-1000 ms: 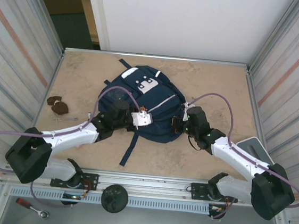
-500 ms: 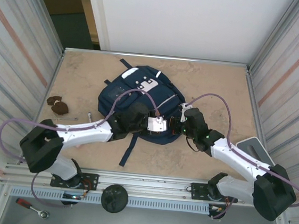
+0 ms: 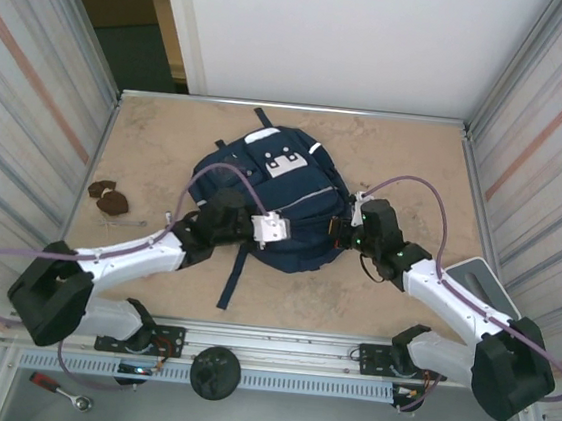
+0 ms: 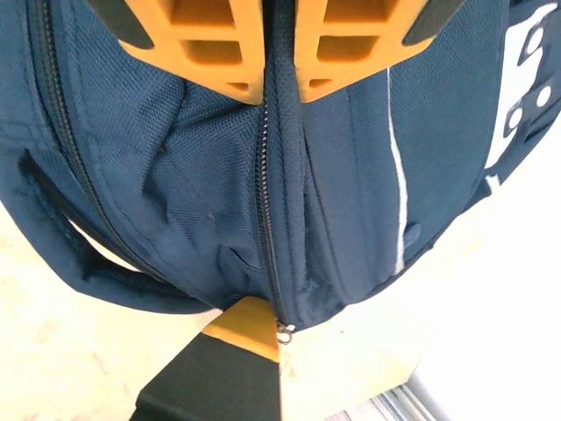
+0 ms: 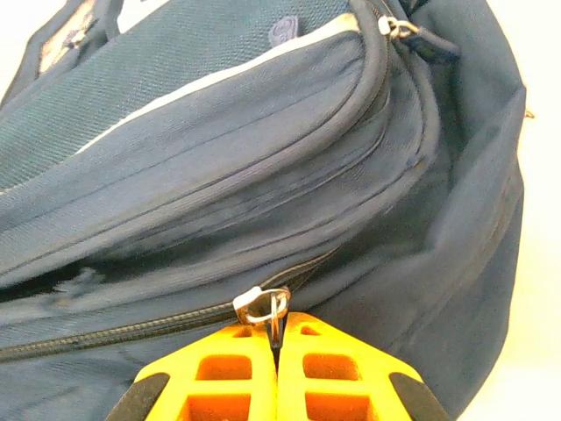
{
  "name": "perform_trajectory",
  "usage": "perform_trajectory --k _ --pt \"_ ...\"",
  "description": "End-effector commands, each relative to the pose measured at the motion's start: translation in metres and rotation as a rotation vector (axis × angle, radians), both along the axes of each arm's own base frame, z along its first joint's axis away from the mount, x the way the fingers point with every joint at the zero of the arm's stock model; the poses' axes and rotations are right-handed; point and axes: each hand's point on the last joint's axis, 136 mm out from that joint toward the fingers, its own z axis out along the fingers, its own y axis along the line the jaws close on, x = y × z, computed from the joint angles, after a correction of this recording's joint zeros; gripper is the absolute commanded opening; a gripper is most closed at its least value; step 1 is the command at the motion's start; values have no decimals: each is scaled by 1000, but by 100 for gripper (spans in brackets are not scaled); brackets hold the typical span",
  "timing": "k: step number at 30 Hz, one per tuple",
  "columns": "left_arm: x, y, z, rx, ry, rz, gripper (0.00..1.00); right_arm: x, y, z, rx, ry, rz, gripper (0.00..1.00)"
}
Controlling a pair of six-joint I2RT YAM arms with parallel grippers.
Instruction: Pack books, pencil case, and school supplies into a backpack
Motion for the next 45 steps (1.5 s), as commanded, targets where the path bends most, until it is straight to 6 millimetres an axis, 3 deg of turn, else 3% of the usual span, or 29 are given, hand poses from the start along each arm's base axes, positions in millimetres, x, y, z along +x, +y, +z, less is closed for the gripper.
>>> perform_trajectory --k 1,5,9,13,19,25,32,38,41,45 --pt "20 19 28 -114 -30 96 10 10 -17 4 -20 -10 -71 0" --pt "35 31 18 -73 -11 205 26 9 -5 7 0 -17 -45 0" --pt "30 26 17 -40 24 217 45 6 2 13 7 -33 -32 0" --pt "21 13 30 -17 -45 228 61 5 9 18 11 -48 -21 0" --pt "3 -18 41 -39 -45 158 68 5 13 21 16 -56 -10 0" --pt "2 -56 18 67 -58 107 69 1 20 24 26 -60 9 0" --pt "15 -77 -8 139 -51 104 62 -5 21 24 41 -63 16 0" --pt "21 -70 -22 183 -60 123 21 -7 14 18 4 -65 8 0" --pt "17 -57 -15 137 -45 105 5 -3 0 11 -45 -55 -25 0" --pt "8 -31 11 -39 2 53 0 3 -23 2 -68 -20 -80 0"
